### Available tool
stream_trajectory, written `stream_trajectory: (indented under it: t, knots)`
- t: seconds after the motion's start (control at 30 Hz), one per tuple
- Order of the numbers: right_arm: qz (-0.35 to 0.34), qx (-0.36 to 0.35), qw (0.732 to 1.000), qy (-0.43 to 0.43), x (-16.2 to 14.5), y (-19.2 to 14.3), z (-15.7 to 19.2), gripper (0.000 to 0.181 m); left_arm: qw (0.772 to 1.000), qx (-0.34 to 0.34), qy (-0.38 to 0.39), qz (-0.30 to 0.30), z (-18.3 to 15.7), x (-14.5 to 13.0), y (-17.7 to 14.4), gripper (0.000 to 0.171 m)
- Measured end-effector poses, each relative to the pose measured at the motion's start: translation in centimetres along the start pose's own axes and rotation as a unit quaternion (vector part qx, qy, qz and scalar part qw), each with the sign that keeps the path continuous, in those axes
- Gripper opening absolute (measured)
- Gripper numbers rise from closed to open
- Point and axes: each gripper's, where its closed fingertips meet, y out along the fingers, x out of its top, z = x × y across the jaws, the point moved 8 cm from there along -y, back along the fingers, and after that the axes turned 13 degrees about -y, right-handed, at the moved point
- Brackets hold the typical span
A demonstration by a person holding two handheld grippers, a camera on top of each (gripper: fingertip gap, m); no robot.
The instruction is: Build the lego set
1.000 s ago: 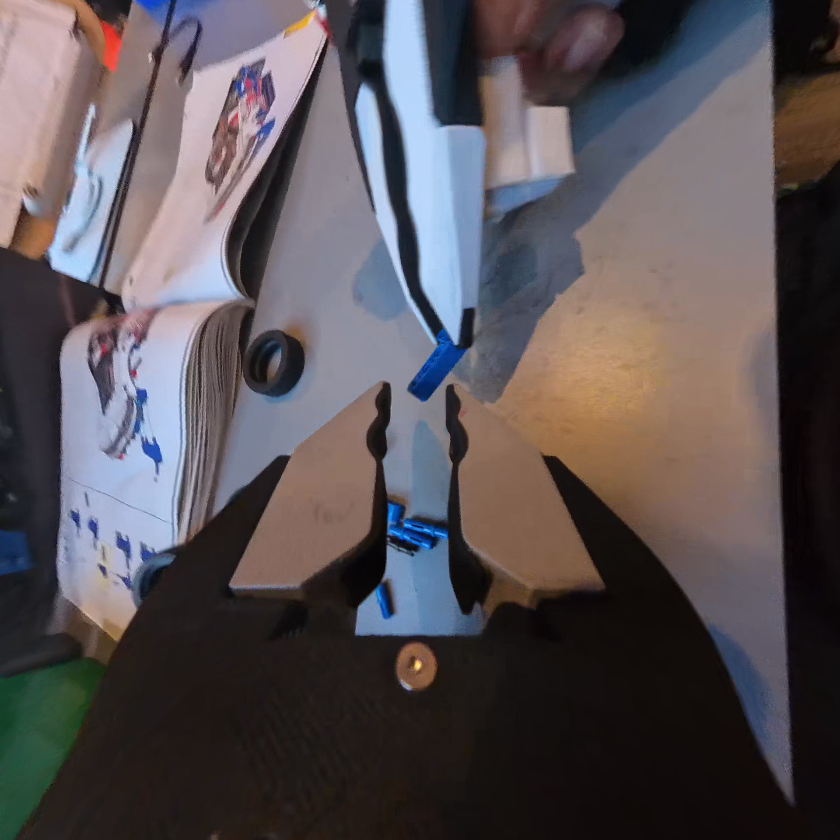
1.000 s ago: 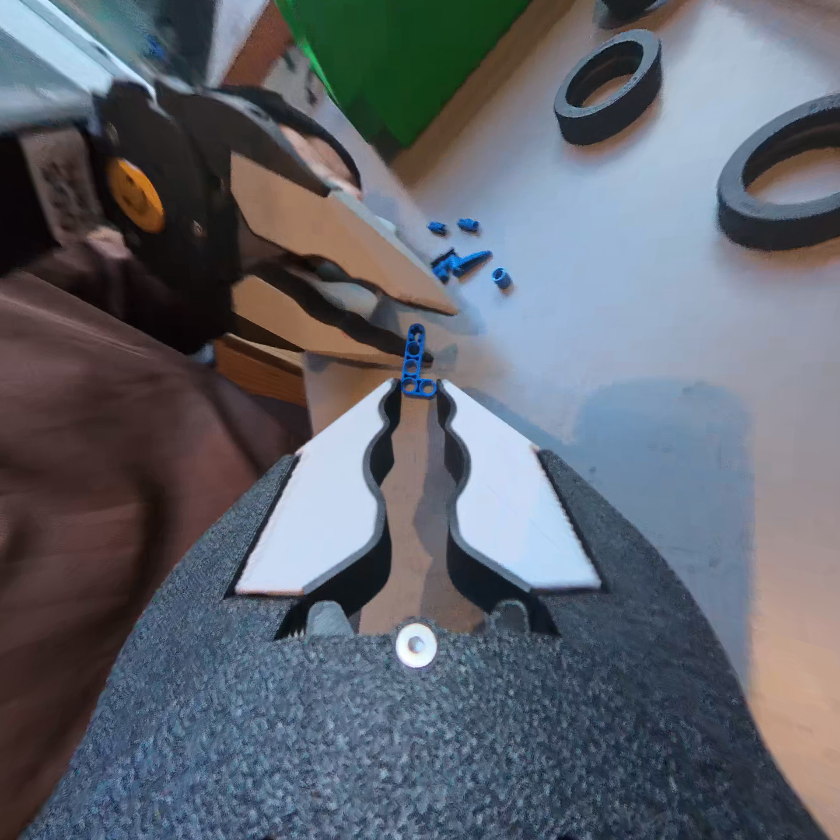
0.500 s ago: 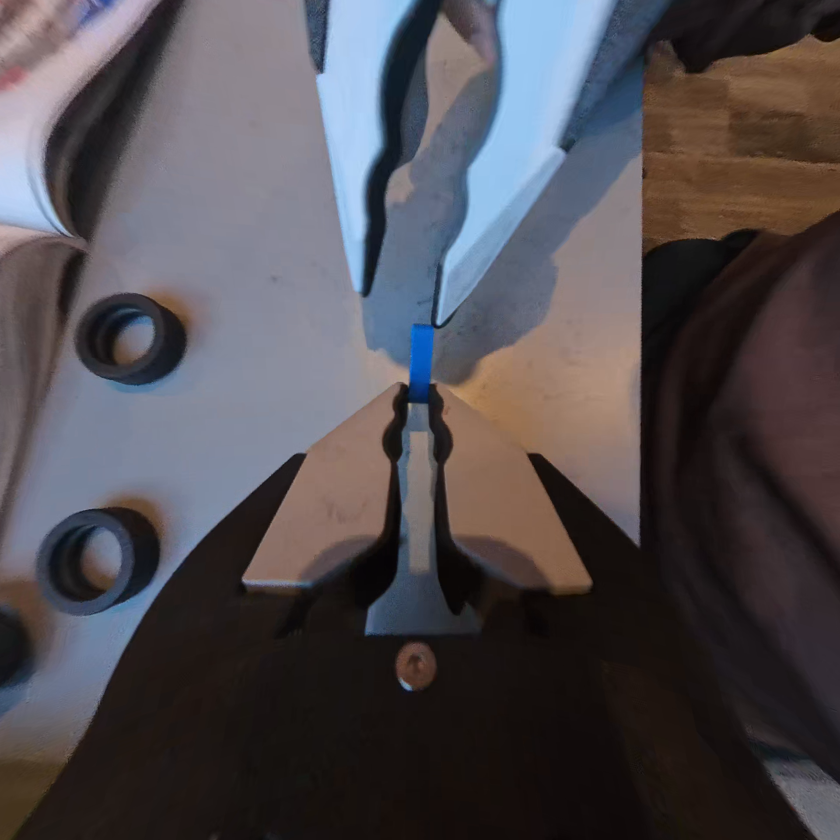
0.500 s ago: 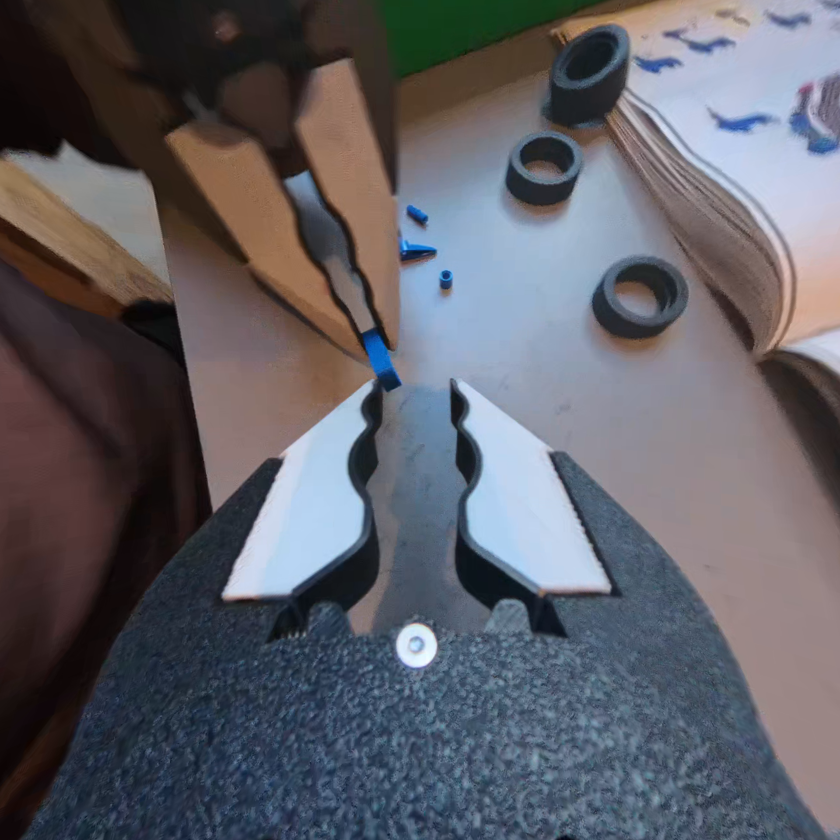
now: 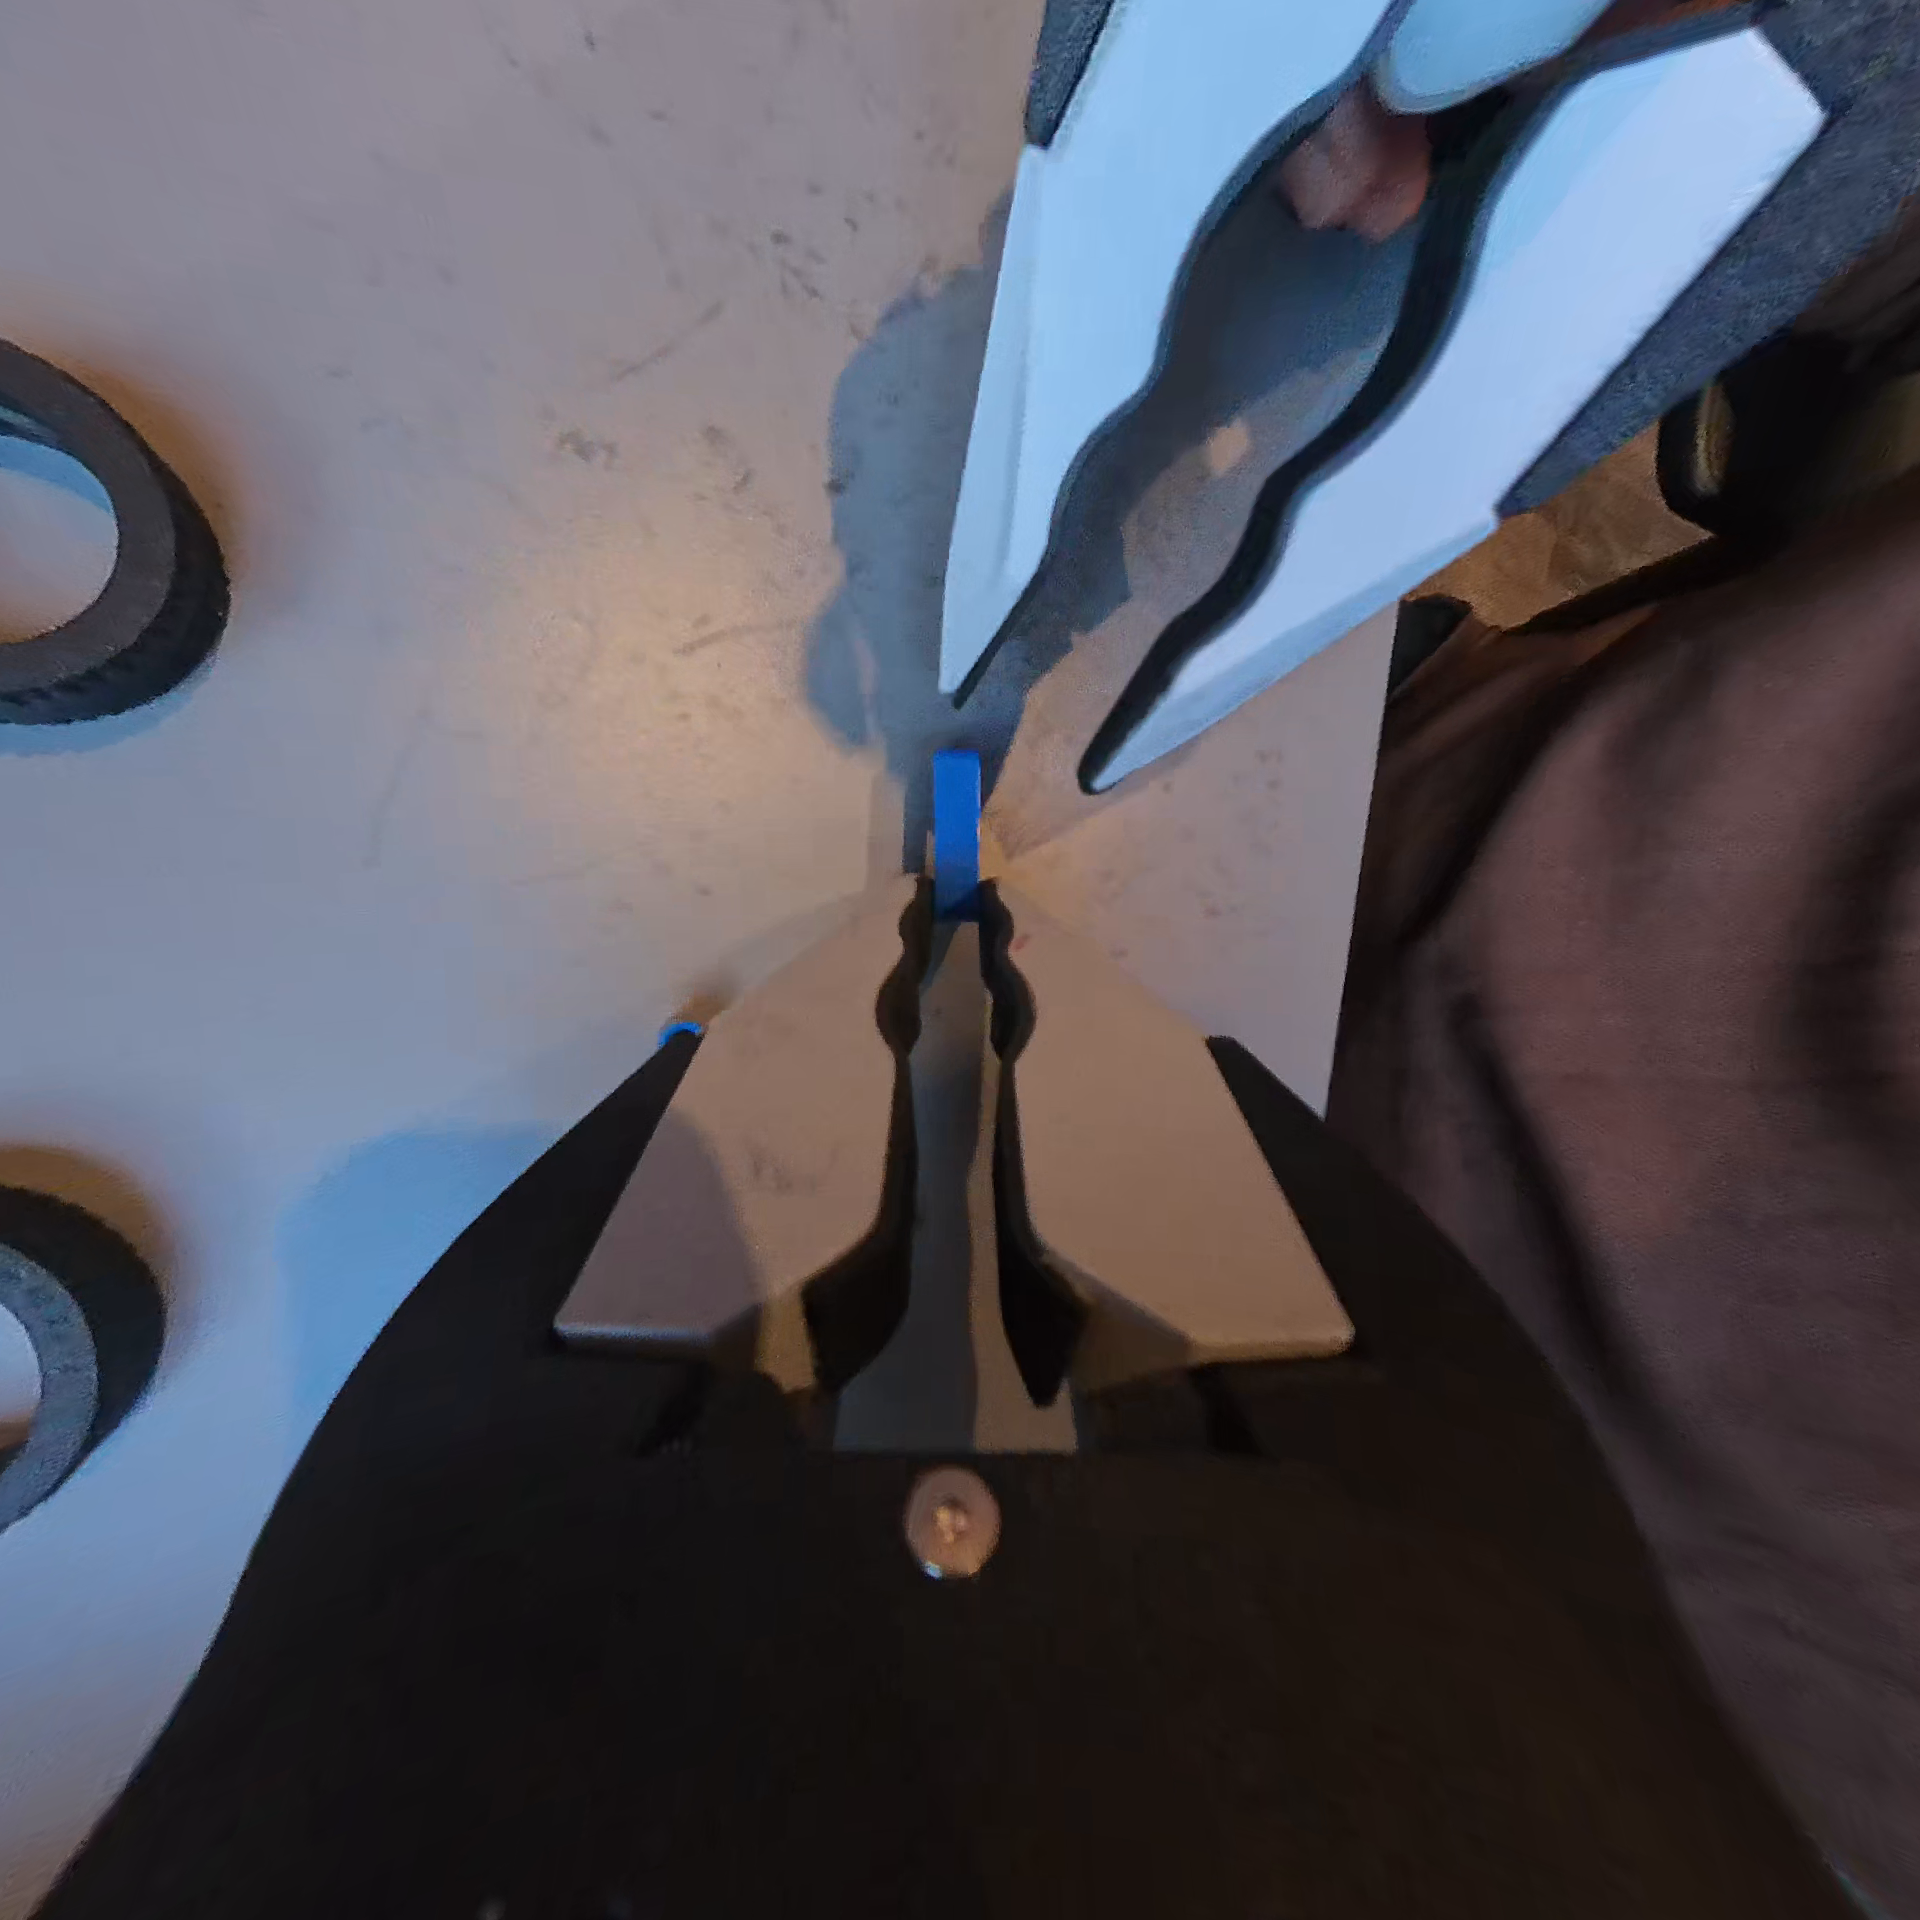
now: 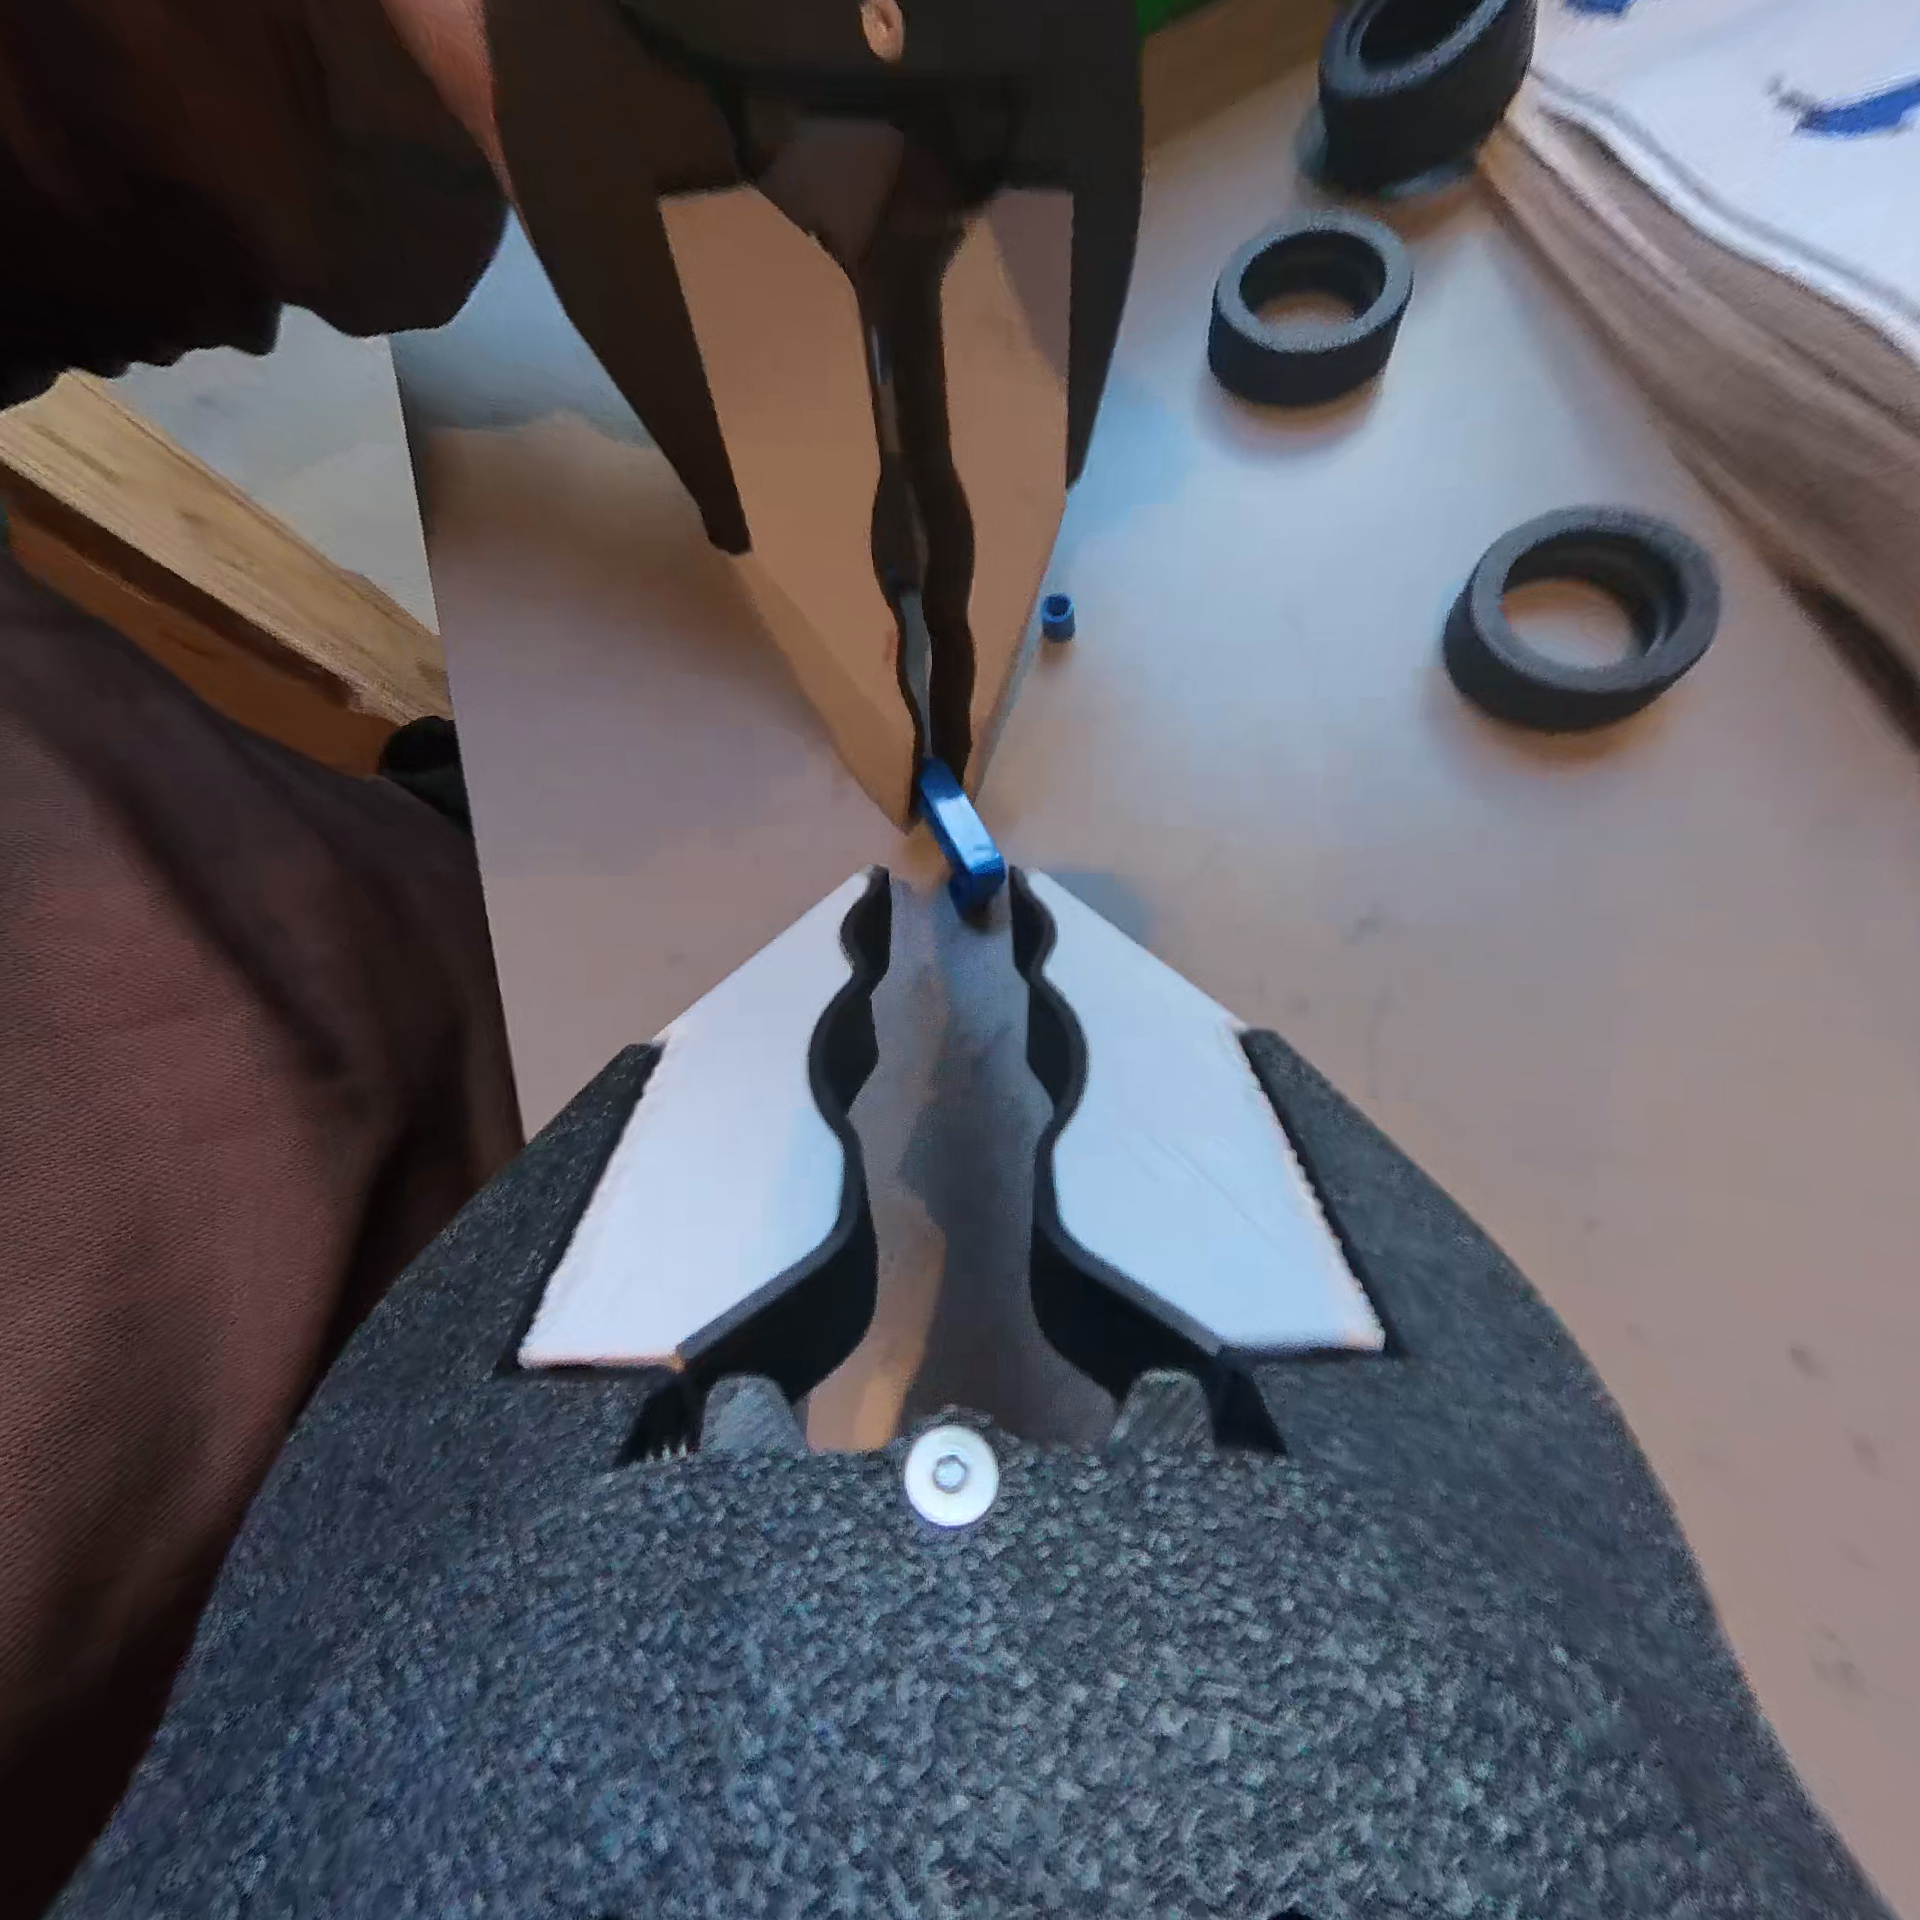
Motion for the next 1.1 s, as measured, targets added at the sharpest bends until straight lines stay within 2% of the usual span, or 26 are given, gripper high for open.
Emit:
stream_trajectory:
  t: [0.1,0.2,0.33,0.47,0.57,0.67,0.73,0.87,0.97,1.1]
  knots:
    - [0.014,-0.006,1.000,-0.026,0.1,0.9,-0.2,0.023,1.000,0.004,0.005,0.003,0.1,0.4,0.1,0.005]
    - [0.036,-0.015,0.999,-0.032,-0.5,1.9,-0.5,0.011,1.000,0.020,0.011,0.002,0.1,0.5,0.0,0.005]
    - [0.028,0.007,0.998,0.056,-0.7,1.7,-1.1,0.008,0.993,0.102,0.043,-0.027,0.2,0.3,-0.9,0.017]
    - [0.011,0.049,0.988,0.143,-1.1,1.5,-1.3,0.008,0.971,0.163,0.147,-0.092,-1.5,0.3,-1.0,0.018]
    - [0.002,0.054,0.984,0.172,-1.2,1.4,-1.7,0.008,0.959,0.185,0.199,-0.078,-2.0,0.1,0.0,0.020]
    - [-0.008,0.070,0.977,0.199,-1.4,1.4,-1.8,0.008,0.950,0.215,0.218,-0.055,-1.5,0.1,0.7,0.017]
    - [-0.013,0.082,0.974,0.213,-1.5,1.5,-1.6,0.008,0.947,0.210,0.237,-0.056,-1.7,0.2,1.0,0.009]
    - [-0.008,0.075,0.973,0.217,-1.8,1.1,-1.7,0.009,0.948,0.194,0.249,-0.038,-1.6,0.5,1.0,0.007]
    - [0.011,0.039,0.984,0.174,-1.6,0.2,-1.5,0.028,0.961,0.154,0.229,0.011,-1.3,1.1,0.8,0.007]
    - [0.019,-0.001,0.995,0.100,-1.3,-0.5,-0.9,0.027,0.964,0.113,0.232,0.062,-1.0,2.3,0.9,0.009]
